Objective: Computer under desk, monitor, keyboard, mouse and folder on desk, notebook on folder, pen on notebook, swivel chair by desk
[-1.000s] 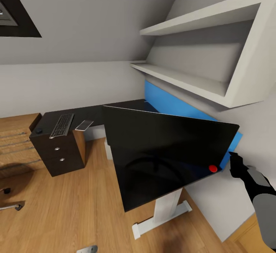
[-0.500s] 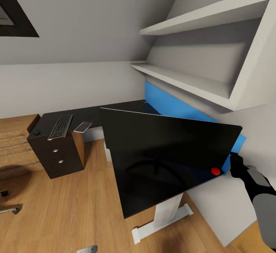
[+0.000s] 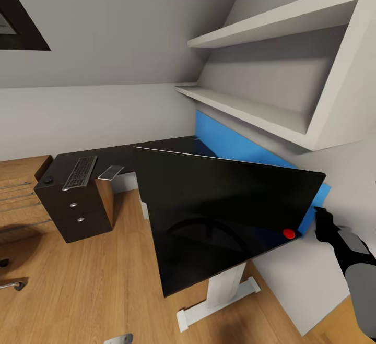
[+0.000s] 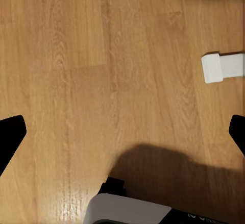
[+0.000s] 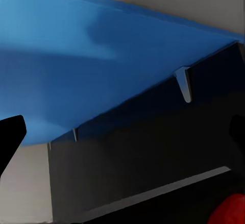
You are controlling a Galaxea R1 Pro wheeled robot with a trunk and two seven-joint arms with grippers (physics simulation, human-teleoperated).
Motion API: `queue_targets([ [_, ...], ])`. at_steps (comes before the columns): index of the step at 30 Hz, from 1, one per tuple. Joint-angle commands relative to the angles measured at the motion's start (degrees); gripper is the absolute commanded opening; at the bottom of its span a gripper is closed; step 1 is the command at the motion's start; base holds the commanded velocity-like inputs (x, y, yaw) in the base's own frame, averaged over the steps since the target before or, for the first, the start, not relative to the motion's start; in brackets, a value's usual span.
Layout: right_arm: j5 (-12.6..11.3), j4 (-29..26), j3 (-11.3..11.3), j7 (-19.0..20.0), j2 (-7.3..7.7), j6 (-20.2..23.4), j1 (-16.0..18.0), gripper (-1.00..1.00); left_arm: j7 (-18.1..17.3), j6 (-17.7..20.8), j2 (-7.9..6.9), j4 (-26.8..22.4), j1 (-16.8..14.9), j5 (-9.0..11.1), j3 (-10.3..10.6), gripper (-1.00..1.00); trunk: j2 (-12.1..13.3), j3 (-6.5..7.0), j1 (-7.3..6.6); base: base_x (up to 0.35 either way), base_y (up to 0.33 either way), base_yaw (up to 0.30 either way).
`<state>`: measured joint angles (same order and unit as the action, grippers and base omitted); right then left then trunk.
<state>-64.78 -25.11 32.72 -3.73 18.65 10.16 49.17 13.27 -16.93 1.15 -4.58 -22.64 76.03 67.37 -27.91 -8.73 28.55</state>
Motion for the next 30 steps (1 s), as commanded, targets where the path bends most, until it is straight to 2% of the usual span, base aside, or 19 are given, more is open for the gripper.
queue_targets([
  [1, -0.4, -0.1, 0.2, -0.4, -0.02, 0.3, 0.0, 1.00, 0.4, -0.1, -0.01, -0.1, 0.0, 0.3, 0.5, 1.00, -0.1, -0.11, 0.03, 0.000, -0.054, 0.000],
  [12, -0.4, -0.1, 0.2, -0.3, -0.10, 0.1, 0.0, 1.00, 0.4, -0.1, -0.01, -0.1, 0.0, 0.3, 0.5, 1.00, -0.1, -0.11, 0.03, 0.003, -0.010, 0.000],
  [25, -0.5, 0.0, 0.3, -0.4, -0.10, 0.2, 0.0, 1.00, 0.4, -0.1, -0.01, -0.1, 0.0, 0.3, 0.5, 1.00, -0.1, -0.11, 0.03, 0.103, 0.000, 0.000],
  [28, -1.0, 0.0, 0.5, -0.4, -0.10, 0.3, 0.0, 1.00, 0.4, -0.1, -0.01, -0.1, 0.0, 0.3, 0.5, 1.00, -0.1, -0.11, 0.03, 0.007, 0.000, 0.000],
  [30, -2.4, 0.0, 1.0, -0.4, -0.14, 0.3, 0.0, 1.00, 0.4, -0.1, -0.01, -0.1, 0.0, 0.3, 0.5, 1.00, -0.1, -0.11, 0.03, 0.003, 0.000, 0.000],
])
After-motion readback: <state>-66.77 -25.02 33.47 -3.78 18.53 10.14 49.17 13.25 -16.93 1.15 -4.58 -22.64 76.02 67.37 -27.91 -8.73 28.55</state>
